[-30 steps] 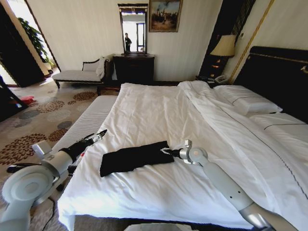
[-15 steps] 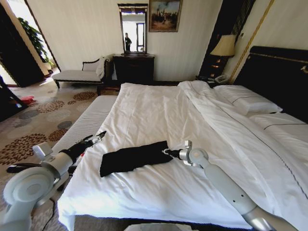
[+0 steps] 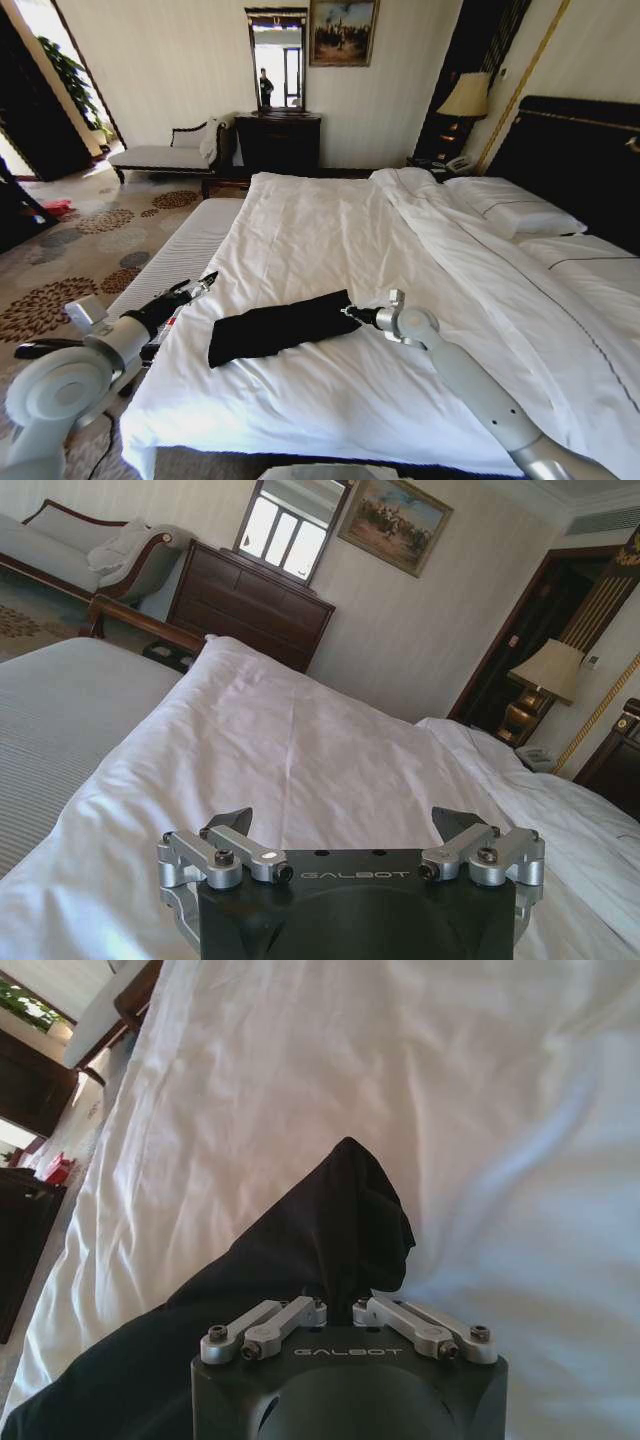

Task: Fold the clothes on the bed.

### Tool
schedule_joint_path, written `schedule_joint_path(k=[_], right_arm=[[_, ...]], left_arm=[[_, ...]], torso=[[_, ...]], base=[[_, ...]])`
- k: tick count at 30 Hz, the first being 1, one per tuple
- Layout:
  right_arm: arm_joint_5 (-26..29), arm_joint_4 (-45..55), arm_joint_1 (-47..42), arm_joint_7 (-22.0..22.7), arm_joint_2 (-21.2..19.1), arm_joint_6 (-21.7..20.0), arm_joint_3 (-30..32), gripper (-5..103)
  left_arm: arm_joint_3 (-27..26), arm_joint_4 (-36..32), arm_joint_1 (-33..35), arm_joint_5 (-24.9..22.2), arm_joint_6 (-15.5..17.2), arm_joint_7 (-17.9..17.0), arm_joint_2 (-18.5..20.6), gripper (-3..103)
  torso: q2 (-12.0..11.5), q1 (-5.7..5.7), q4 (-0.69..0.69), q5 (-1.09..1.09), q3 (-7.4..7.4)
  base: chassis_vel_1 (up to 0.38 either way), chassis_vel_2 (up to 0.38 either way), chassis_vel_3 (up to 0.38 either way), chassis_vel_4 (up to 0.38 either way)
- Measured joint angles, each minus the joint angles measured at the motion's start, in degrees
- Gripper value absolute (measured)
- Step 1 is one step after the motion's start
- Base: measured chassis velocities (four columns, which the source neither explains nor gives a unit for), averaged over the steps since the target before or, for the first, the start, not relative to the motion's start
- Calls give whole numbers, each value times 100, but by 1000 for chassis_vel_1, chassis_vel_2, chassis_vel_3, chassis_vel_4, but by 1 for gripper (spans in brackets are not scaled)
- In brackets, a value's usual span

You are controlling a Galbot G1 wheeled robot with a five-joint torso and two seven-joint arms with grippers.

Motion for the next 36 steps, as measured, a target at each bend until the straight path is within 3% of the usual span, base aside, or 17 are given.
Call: schedule_joint_path(k=[6,12,19,23,26,36], right_arm=[[156,300,-562,165,-383,7,544,6],[170,428,-856,262,-491,78,952,6],[115,606,-722,384,-488,197,915,6],[115,1147,-342,564,-401,243,412,6],[141,1407,-95,683,-356,247,-4,6],[240,1276,1145,886,209,161,-1395,6]], left_arm=[[114,61,-129,17,0,-1,-36,100],[186,89,-190,67,0,0,-112,100],[35,6,-444,-177,-1,-98,-114,100],[-244,-335,-905,-845,-12,-276,-81,100],[-297,-397,-1003,-1000,-12,-350,-69,100],[-286,-330,-867,-951,32,-412,-147,100]], torso=[[0,0,-5,0,0],[0,0,-2,-1,0],[0,0,-3,-3,0],[0,0,-2,-1,0],[0,0,-2,-1,0],[0,0,0,-2,0]], base=[[0,0,0,0],[0,0,0,0],[0,0,0,0],[0,0,0,0],[0,0,0,0],[0,0,0,0]])
